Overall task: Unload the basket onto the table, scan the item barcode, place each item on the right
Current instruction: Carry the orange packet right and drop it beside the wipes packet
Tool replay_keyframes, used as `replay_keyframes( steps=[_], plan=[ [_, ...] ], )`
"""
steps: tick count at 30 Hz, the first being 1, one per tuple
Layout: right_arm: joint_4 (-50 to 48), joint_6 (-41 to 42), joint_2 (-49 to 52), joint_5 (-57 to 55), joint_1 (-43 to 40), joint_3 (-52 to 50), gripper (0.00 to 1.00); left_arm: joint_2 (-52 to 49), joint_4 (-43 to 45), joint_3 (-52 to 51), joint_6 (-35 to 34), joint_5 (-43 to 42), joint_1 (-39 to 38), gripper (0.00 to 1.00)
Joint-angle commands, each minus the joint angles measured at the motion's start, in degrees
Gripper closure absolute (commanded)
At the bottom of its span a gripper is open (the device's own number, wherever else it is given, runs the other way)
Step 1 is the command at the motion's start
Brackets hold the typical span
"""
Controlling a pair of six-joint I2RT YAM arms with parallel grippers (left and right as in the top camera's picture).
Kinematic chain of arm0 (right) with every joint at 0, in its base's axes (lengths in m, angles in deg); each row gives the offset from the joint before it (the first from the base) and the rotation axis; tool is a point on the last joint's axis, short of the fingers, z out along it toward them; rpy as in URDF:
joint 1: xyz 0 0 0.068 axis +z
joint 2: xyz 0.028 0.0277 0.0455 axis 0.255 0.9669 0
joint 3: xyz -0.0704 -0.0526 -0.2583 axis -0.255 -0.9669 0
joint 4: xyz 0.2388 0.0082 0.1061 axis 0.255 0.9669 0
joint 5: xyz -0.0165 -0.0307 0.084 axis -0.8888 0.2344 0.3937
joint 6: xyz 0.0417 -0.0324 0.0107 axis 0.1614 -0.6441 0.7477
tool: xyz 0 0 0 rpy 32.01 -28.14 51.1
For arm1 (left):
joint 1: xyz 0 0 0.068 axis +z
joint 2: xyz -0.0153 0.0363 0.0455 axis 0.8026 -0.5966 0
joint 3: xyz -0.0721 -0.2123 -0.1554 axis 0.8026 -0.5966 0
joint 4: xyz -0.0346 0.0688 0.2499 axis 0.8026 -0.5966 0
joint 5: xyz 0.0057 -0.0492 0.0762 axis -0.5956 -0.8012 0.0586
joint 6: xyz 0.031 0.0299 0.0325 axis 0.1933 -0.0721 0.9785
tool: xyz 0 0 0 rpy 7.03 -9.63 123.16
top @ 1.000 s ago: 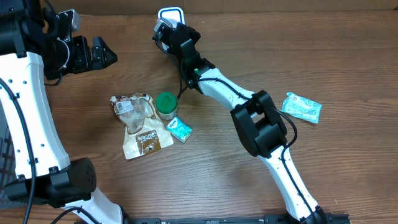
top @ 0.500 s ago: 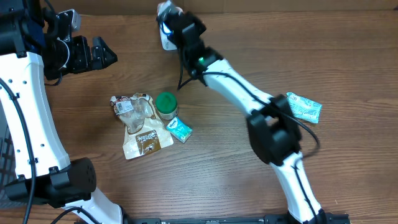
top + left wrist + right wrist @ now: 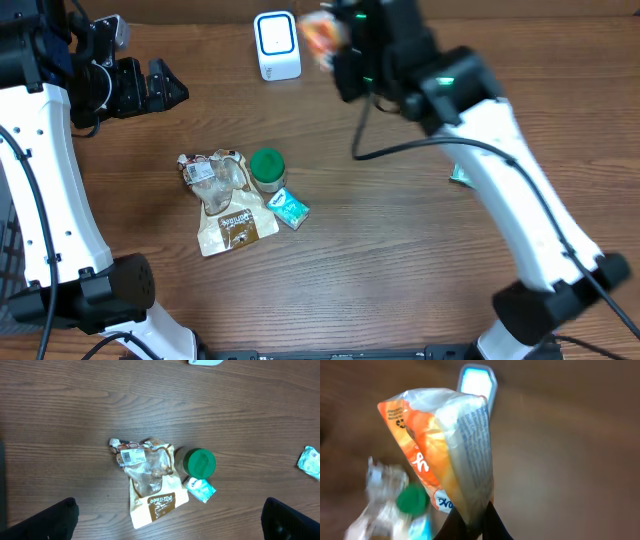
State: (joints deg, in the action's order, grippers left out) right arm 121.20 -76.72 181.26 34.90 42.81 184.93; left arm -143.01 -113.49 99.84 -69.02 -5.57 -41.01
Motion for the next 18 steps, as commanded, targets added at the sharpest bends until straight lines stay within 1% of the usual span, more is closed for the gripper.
replay_keyframes(
  steps=[1,2,4,7,12,18],
  plan=[
    [9.8,14.1,-1.1,3.1,-4.5,0.0,0.96,0.5,-0.1,0.9,0.9,-0.4,-0.4,0.00],
    [12.8,15.2,-0.9,3.1,-5.8,-1.0,0.96,0.5,-0.1,0.9,0.9,-0.4,-0.4,0.00],
    [15.3,16.2,-0.9,3.1,-7.7,-3.7,0.96,0.5,-0.1,0.9,0.9,-0.4,-0.4,0.01],
    [15.3,18.0,-0.9,3.1,-10.7,-10.1,0.96,0.5,-0.1,0.9,0.9,-0.4,-0.4,0.00],
    [8.5,21.2,-0.9,3.4,-16.7,-23.6,0.96,0.5,-0.1,0.9,0.9,-0.4,-0.4,0.00],
    [-2.3,25.4,-0.9,3.3,-22.7,-35.8,0.96,0.5,-0.1,0.9,0.9,-0.4,-0.4,0.01]
  ],
)
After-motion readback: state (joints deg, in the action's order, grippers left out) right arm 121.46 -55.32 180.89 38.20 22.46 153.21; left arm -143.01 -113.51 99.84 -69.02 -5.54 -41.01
